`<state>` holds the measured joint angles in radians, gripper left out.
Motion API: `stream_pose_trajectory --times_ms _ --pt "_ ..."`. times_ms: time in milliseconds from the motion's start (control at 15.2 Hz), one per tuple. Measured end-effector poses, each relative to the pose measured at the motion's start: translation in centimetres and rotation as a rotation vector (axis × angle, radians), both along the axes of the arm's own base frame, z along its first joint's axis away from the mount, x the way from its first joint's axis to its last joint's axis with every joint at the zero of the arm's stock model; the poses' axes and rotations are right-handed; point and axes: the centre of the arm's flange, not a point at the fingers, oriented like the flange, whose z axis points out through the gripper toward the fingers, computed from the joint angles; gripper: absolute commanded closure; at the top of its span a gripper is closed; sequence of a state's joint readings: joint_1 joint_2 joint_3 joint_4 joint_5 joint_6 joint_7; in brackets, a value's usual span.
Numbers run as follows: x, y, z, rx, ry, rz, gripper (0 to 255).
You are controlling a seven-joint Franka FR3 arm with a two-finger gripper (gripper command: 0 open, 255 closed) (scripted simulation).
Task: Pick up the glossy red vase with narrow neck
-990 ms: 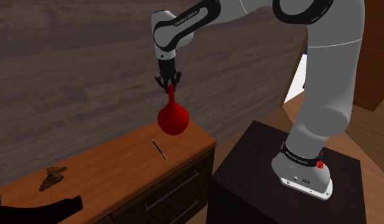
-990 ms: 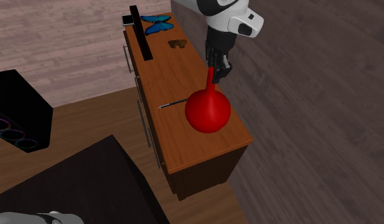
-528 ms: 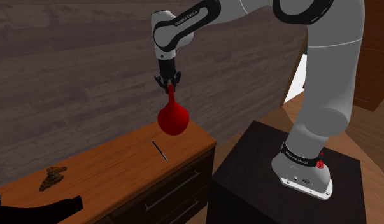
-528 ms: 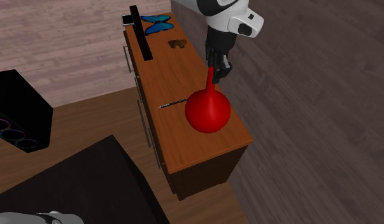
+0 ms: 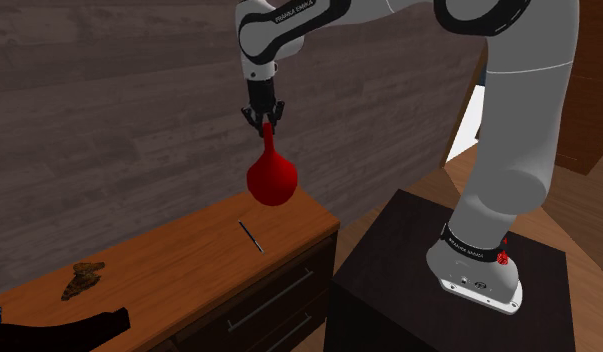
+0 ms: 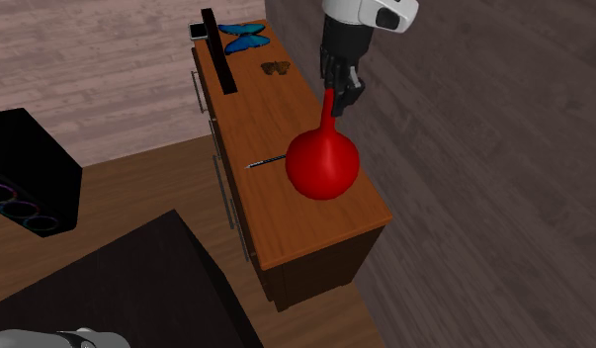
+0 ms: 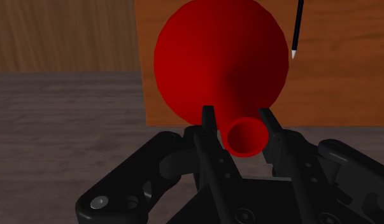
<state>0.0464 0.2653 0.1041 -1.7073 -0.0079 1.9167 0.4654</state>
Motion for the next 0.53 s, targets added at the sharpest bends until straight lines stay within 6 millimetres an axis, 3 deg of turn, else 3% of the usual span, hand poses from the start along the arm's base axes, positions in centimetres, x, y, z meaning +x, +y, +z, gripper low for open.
stream_pose_trajectory --times_ms 528 --pt "0.0 0.0 3.9 0.000 0.000 0.000 255"
